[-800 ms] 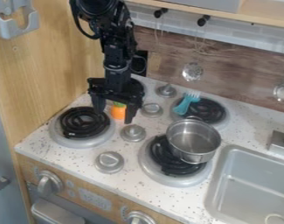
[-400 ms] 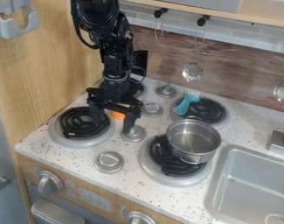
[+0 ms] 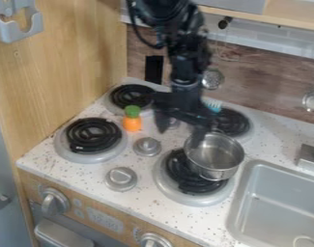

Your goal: Placing the silver pan at the left side of the burner

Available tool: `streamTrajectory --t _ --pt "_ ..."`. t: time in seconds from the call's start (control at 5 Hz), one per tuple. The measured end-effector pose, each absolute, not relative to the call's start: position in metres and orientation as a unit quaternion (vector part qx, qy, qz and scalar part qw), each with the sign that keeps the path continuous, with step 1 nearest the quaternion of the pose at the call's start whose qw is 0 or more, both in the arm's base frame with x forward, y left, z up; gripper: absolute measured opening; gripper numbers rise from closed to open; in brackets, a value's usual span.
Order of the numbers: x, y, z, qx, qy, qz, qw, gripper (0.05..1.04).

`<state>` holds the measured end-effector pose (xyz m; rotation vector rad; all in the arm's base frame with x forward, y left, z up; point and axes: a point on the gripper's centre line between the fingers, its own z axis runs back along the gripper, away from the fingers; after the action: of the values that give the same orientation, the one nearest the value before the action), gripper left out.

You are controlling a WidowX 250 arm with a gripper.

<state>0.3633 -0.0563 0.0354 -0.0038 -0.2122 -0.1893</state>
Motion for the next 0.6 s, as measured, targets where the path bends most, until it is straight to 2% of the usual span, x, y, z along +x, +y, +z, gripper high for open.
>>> streamTrajectory --t 0.2,0.6 --pt "0.369 -0.096 0.047 -0.013 -0.119 -0.122 0.985 0.999" --pt "0.389 -0.127 0.008 -0.023 -0.08 -0.118 0.99 0.999"
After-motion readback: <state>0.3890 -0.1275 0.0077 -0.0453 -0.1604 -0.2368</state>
